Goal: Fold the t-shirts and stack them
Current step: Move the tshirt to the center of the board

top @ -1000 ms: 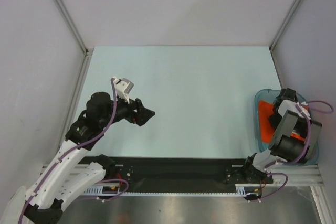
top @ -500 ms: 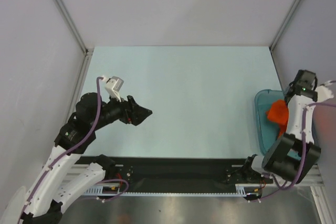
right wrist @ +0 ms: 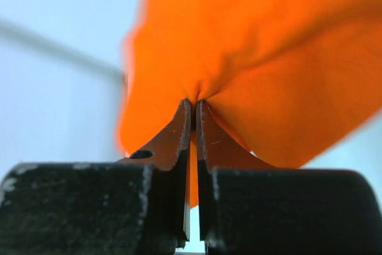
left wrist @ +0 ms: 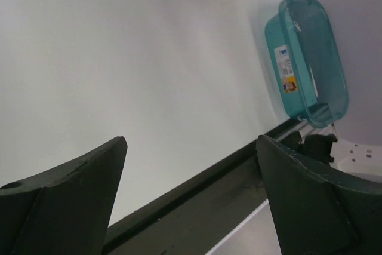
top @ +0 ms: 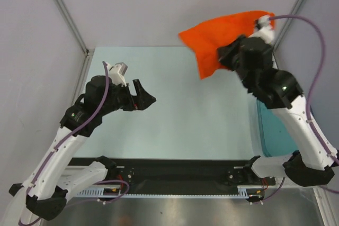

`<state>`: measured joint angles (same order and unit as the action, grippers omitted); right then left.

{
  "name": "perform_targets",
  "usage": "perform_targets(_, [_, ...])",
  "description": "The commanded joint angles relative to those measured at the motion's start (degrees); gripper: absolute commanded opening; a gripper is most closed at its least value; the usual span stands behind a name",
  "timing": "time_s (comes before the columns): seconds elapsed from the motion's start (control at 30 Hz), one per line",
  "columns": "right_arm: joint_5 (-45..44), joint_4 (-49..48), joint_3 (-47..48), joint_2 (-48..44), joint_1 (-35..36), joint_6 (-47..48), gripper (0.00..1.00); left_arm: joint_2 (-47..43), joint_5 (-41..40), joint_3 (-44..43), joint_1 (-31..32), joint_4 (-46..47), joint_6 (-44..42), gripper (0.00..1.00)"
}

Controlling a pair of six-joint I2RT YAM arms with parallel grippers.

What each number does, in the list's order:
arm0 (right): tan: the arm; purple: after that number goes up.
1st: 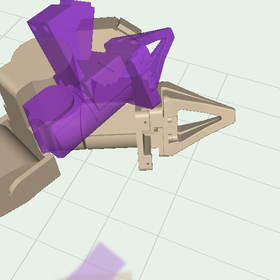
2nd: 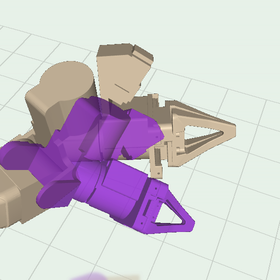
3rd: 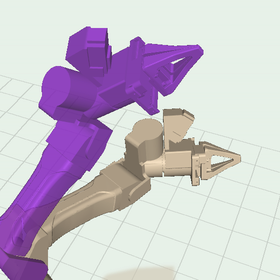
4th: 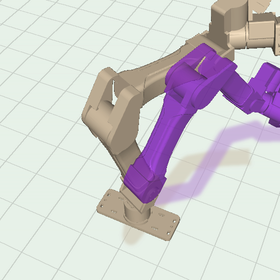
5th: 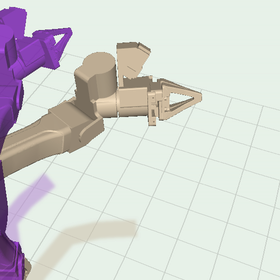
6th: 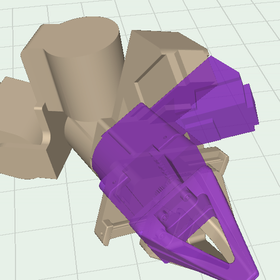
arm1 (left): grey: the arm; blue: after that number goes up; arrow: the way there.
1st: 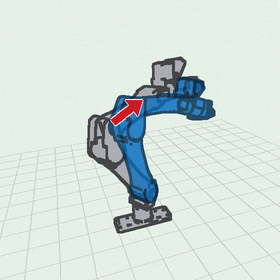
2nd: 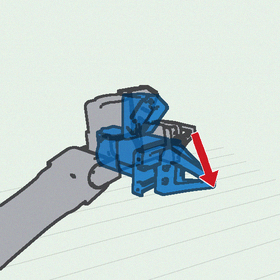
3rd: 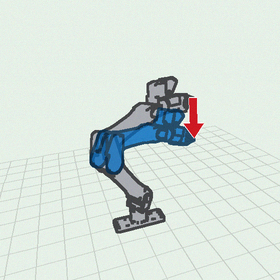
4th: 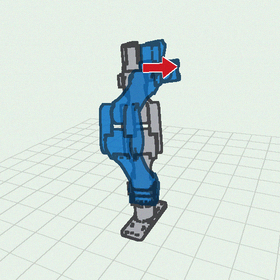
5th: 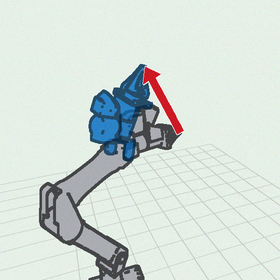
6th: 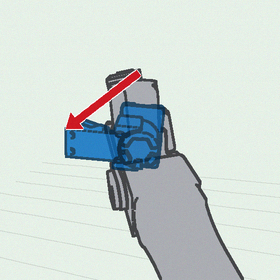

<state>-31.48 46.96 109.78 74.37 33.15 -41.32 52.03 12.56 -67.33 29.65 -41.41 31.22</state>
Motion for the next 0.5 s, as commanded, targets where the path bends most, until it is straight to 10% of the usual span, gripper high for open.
perform_targets(0.0, [-6.04,2.44,-7.97,-0.36,16.26,0.02,0.00,-5.16,-9.79,-2.19,-0.64,-3.93,1.21,0.97])
perform_targets(0.23, [20.36,-2.83,-43.19,-4.23,24.87,-3.16,0.69,-17.29,-26.24,0.79,-0.82,-11.32,3.30,1.00])
perform_targets(0.47, [37.97,-11.36,-53.61,-6.52,5.90,7.90,0.84,-13.84,-24.69,10.97,-0.82,-5.72,4.47,0.94])
